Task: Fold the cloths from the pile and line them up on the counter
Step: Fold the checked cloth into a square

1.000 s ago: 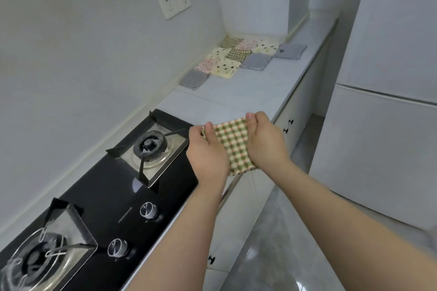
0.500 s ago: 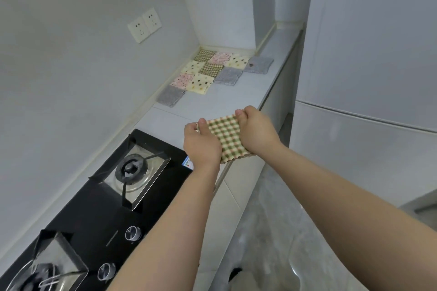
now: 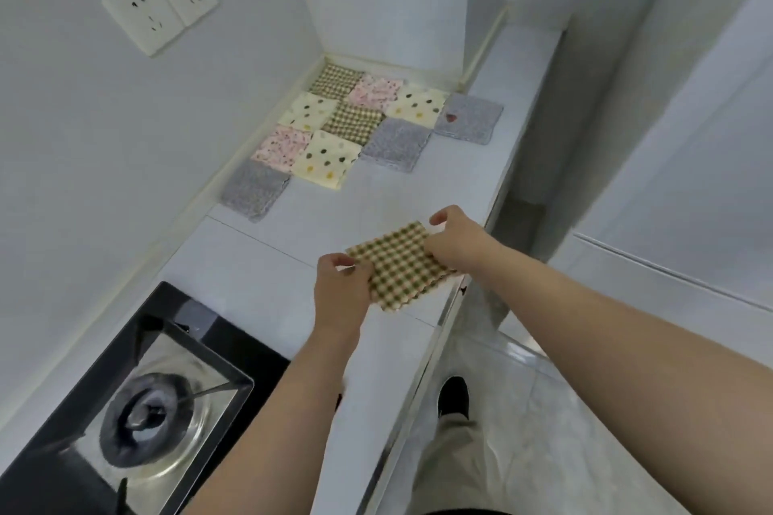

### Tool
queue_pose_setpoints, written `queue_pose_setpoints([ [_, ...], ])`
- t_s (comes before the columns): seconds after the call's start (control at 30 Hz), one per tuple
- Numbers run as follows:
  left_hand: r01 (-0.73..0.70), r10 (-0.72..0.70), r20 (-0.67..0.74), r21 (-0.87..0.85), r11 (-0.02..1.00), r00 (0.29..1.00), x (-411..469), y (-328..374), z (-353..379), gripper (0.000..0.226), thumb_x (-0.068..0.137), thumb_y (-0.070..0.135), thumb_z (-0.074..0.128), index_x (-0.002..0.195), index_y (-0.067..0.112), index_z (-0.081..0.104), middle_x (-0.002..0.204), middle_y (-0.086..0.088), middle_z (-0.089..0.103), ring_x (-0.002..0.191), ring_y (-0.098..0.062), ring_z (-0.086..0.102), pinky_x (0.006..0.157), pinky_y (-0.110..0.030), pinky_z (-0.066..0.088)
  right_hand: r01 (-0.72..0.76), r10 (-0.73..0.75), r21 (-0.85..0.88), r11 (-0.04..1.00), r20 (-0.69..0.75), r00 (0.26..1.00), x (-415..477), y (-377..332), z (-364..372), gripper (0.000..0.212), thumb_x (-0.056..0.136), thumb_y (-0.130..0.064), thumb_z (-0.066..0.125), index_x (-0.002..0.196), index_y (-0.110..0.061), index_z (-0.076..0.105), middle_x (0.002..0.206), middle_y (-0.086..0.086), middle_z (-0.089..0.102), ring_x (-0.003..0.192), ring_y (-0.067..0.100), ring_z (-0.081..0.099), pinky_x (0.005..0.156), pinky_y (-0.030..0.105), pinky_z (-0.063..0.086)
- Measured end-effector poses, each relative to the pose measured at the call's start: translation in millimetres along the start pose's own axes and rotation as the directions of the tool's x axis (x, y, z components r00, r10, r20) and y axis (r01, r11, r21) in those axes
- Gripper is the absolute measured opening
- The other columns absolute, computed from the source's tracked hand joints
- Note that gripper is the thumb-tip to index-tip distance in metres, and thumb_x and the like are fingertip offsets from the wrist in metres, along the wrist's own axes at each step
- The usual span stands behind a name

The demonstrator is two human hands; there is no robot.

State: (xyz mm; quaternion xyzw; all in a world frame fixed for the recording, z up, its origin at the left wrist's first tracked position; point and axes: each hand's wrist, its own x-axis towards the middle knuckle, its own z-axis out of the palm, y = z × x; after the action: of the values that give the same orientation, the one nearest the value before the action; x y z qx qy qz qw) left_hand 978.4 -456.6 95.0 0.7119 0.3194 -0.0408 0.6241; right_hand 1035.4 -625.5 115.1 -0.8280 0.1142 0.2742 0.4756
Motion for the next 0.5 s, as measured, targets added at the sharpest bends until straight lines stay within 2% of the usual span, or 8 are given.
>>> queue_pose_setpoints([
  [0.07, -0.023, 0.024, -0.003, 0.112, 0.993, 1.0, 37.7, 5.9, 7.4, 0.012, 0.095, 0.01, 0.057, 0.098, 0.021, 0.052, 0.104, 0.0, 0.064, 0.091, -0.013, 0.064, 0.078, -0.033, 0.057, 0.017, -0.017, -0.022, 1.0, 0.006, 1.0, 41.7, -10.2, 1.7, 0.031, 0.093, -0.012, 0.049, 0.123, -0.017, 0.044, 0.099, 0.007, 0.056, 0.077, 0.017, 0.053, 0.06, 0.026, 0.046],
  [0.17, -0.023, 0.023, -0.003, 0.151, 0.988, 1.0, 91.4, 17.1, 19.1, 0.018, 0.093, 0.007, 0.056, 0.091, 0.025, 0.054, 0.099, 0.003, 0.065, 0.094, -0.021, 0.067, 0.083, -0.048, 0.059, 0.13, -0.129, -0.168, 0.977, 0.022, 0.991, 101.2, -26.4, 0.8, 0.027, 0.093, -0.003, 0.045, 0.116, -0.013, 0.055, 0.111, 0.009, 0.057, 0.085, 0.019, 0.051, 0.063, 0.025, 0.044],
  [0.27, -0.032, 0.034, -0.013, 0.113, 0.993, 0.999, 139.7, 23.1, 31.0, 0.028, 0.09, 0.008, 0.061, 0.083, 0.034, 0.057, 0.101, -0.002, 0.066, 0.096, -0.026, 0.068, 0.081, -0.052, 0.059, 0.26, -0.277, -0.291, 0.921, -0.017, 0.961, 154.1, -44.1, 0.1, 0.03, 0.096, -0.002, 0.044, 0.116, -0.015, 0.062, 0.121, 0.008, 0.06, 0.101, 0.021, 0.054, 0.082, 0.027, 0.045],
  [0.33, -0.052, 0.053, -0.001, 0.147, 0.988, 0.999, 163.3, 25.4, 36.8, 0.024, 0.09, 0.011, 0.065, 0.094, 0.033, 0.058, 0.108, 0.0, 0.064, 0.096, -0.025, 0.068, 0.081, -0.047, 0.06, 0.322, -0.369, -0.401, 0.858, -0.045, 0.928, 180.8, -48.6, 2.8, 0.032, 0.099, -0.007, 0.046, 0.125, -0.016, 0.062, 0.135, 0.009, 0.055, 0.12, 0.025, 0.05, 0.099, 0.031, 0.04],
  [0.4, -0.093, 0.101, -0.003, 0.356, 0.93, 0.995, 178.9, 22.1, 39.1, 0.025, 0.091, 0.016, 0.064, 0.114, 0.025, 0.057, 0.119, 0.001, 0.058, 0.098, -0.02, 0.063, 0.082, -0.036, 0.054, 0.343, -0.452, -0.587, 0.734, -0.045, 0.891, 196.9, -45.1, 7.1, 0.036, 0.098, -0.013, 0.05, 0.132, -0.017, 0.059, 0.149, 0.011, 0.042, 0.137, 0.031, 0.037, 0.109, 0.043, 0.031],
  [0.43, -0.11, 0.129, -0.011, 0.459, 0.882, 0.992, 183.0, 19.3, 39.5, 0.03, 0.092, 0.015, 0.063, 0.121, 0.021, 0.056, 0.125, -0.002, 0.054, 0.1, -0.018, 0.058, 0.083, -0.031, 0.048, 0.348, -0.485, -0.652, 0.674, -0.035, 0.874, 201.7, -41.9, 9.6, 0.036, 0.096, -0.014, 0.053, 0.131, -0.017, 0.06, 0.151, 0.011, 0.041, 0.139, 0.032, 0.034, 0.109, 0.047, 0.03],
  [0.5, -0.21, 0.235, 0.03, 0.566, 0.797, 0.972, 184.0, 13.4, 40.5, 0.036, 0.094, 0.01, 0.06, 0.13, 0.015, 0.055, 0.136, -0.006, 0.045, 0.103, -0.021, 0.056, 0.084, -0.027, 0.046, 0.388, -0.545, -0.717, 0.579, 0.014, 0.838, 209.1, -36.4, 15.4, 0.03, 0.089, -0.013, 0.061, 0.119, -0.017, 0.067, 0.14, 0.01, 0.051, 0.13, 0.034, 0.044, 0.1, 0.048, 0.036],
])
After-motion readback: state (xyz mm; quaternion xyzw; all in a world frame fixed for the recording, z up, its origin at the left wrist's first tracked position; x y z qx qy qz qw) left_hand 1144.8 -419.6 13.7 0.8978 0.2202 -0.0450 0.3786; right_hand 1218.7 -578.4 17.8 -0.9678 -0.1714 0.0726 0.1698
